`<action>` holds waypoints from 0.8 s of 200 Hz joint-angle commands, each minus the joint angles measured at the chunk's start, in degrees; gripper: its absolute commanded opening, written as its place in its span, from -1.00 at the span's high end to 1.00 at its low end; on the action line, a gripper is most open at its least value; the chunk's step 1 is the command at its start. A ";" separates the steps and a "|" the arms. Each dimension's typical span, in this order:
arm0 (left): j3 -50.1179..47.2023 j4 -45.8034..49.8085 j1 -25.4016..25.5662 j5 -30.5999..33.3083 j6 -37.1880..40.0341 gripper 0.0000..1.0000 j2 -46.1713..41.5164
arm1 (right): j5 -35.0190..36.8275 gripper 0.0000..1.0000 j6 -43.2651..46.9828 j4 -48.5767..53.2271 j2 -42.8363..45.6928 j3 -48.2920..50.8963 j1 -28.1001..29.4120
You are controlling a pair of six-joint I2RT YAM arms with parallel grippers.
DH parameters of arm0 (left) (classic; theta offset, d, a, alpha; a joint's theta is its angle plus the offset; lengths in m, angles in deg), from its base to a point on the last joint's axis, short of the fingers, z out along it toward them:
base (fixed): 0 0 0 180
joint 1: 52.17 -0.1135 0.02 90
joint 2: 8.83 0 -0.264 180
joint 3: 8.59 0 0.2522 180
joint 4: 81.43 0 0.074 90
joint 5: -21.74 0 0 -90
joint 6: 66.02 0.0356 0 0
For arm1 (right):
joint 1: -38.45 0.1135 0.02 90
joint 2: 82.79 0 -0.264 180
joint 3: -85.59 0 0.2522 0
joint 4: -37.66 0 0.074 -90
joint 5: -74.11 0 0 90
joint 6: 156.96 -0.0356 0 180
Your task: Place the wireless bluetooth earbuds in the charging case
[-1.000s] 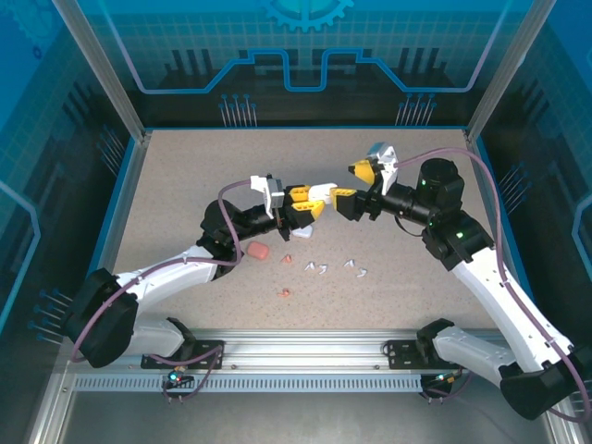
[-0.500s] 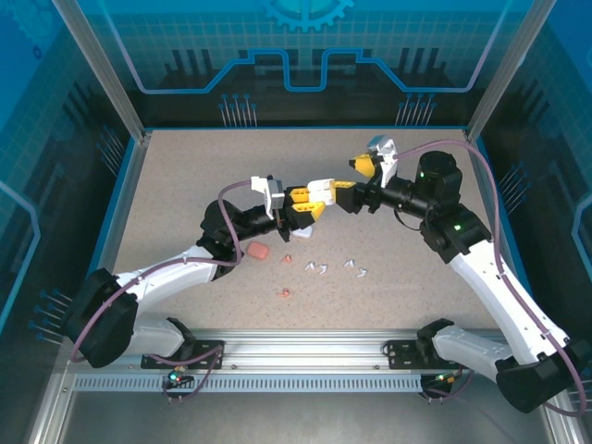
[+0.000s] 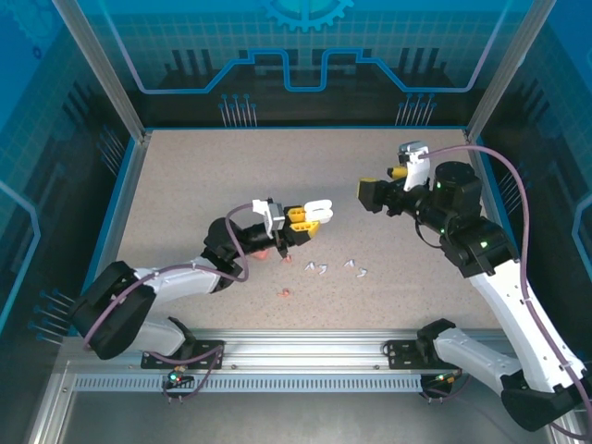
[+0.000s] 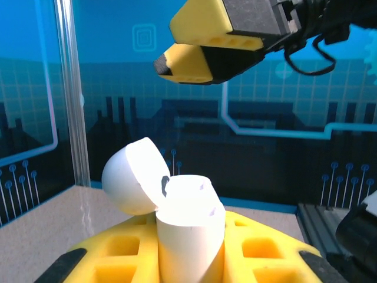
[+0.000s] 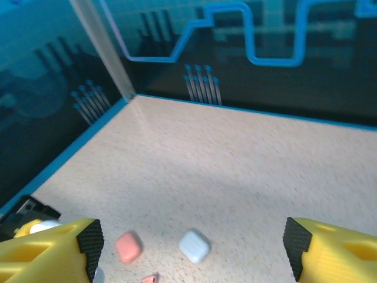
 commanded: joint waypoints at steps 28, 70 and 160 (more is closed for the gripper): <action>-1.67 -8.32 0.40 0.45 3.16 1.00 1.44 | 7.75 -0.59 -10.76 9.36 -3.38 10.77 -0.97; -1.67 -8.32 0.38 -0.33 3.84 1.00 1.78 | 6.07 -0.40 -16.85 11.22 -9.76 19.05 -0.82; -0.97 -8.32 0.43 -1.65 2.70 1.00 2.41 | 3.96 0.02 -20.53 8.28 -20.96 24.84 1.21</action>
